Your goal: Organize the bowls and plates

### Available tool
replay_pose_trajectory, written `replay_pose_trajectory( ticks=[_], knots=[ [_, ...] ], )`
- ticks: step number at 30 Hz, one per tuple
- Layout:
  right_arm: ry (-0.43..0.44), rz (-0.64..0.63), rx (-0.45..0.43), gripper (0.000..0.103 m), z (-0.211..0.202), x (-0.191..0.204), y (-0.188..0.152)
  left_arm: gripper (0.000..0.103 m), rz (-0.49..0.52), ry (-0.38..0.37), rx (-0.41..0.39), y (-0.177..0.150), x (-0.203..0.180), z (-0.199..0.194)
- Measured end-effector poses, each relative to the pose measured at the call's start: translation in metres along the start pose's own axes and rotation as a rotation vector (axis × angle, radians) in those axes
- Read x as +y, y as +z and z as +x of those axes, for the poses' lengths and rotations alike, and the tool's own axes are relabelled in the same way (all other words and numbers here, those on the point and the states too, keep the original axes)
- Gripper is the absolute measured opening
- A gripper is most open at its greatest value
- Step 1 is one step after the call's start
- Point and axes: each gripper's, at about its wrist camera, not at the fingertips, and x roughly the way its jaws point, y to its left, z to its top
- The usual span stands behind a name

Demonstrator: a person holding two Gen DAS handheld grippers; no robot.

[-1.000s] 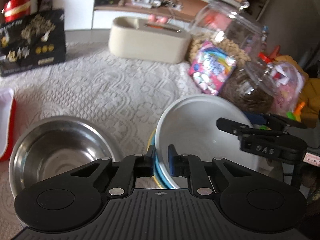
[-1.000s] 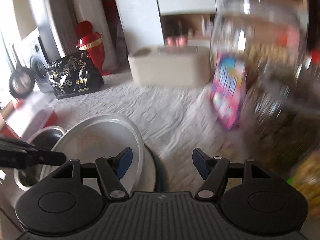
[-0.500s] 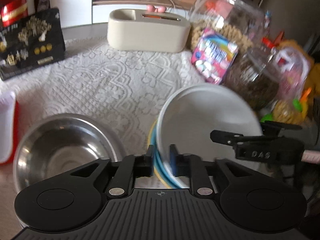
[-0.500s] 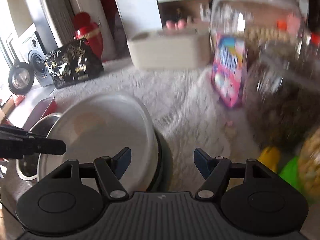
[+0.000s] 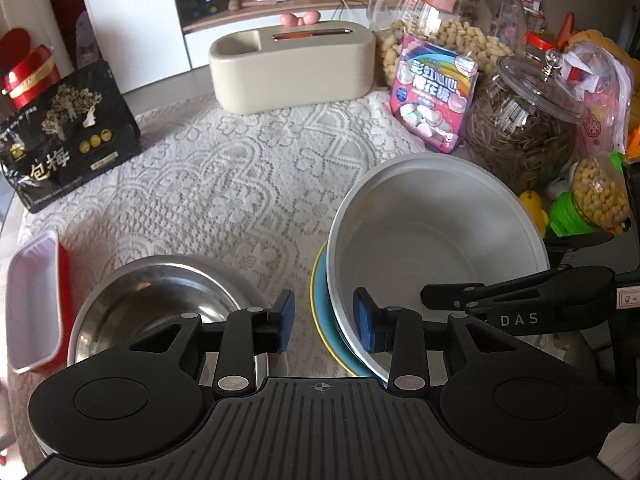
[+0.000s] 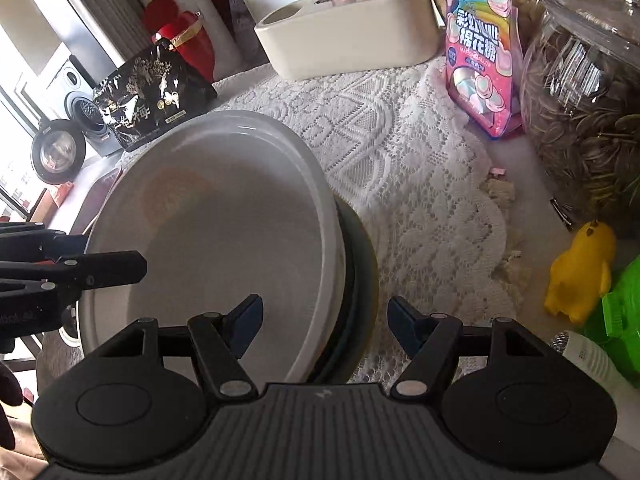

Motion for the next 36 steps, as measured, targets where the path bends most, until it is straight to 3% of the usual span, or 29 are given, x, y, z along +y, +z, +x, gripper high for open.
replay_pose_trajectory(
  ticks=[12,18,31,36],
  knots=[
    [0.011,0.014,0.004,0.070,0.001,-0.002,-0.001,0.038,-0.052,-0.045,0.041,0.000,0.004,0.011],
    [0.032,0.031,0.020,0.070,0.003,-0.002,-0.001,0.038,-0.150,-0.120,0.077,0.001,0.017,0.022],
    [0.045,0.045,0.037,0.070,0.006,-0.003,-0.002,0.042,-0.259,-0.210,0.117,-0.001,0.031,0.037],
    [0.060,0.062,0.041,0.070,0.006,-0.005,-0.001,0.046,-0.227,-0.210,0.126,-0.002,0.023,0.039]
  ],
)
